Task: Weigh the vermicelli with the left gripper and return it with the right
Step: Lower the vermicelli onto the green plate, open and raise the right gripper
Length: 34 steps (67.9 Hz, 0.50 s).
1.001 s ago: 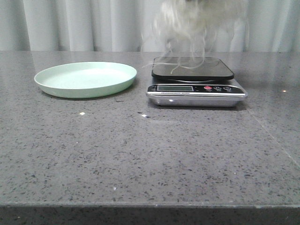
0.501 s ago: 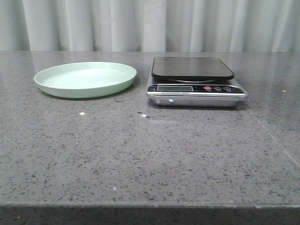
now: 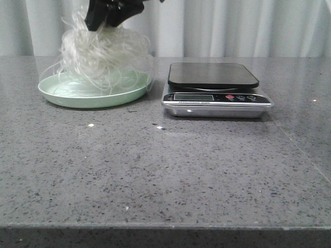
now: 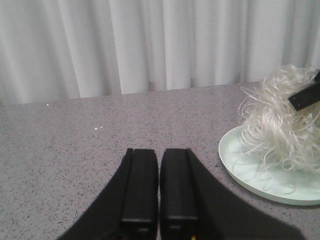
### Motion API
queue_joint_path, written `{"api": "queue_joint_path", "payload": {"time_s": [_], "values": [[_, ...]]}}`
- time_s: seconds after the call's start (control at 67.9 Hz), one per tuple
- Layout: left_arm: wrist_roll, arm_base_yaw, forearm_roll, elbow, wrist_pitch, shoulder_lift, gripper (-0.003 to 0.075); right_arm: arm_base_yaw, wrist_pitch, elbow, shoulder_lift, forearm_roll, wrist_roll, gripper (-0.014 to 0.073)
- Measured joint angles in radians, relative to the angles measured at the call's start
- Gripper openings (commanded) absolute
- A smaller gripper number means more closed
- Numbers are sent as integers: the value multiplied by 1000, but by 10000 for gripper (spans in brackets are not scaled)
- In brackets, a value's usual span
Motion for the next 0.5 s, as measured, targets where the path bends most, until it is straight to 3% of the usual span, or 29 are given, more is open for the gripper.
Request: {"api": "queue_joint_path", "payload": {"time_s": [0.265,0.501], "values": [[0,0,0,0,0,0,136,0,0,0,6,0,-1,187],[0,0,0,0,0,0,136,0,0,0,6,0,-1,407]]}}
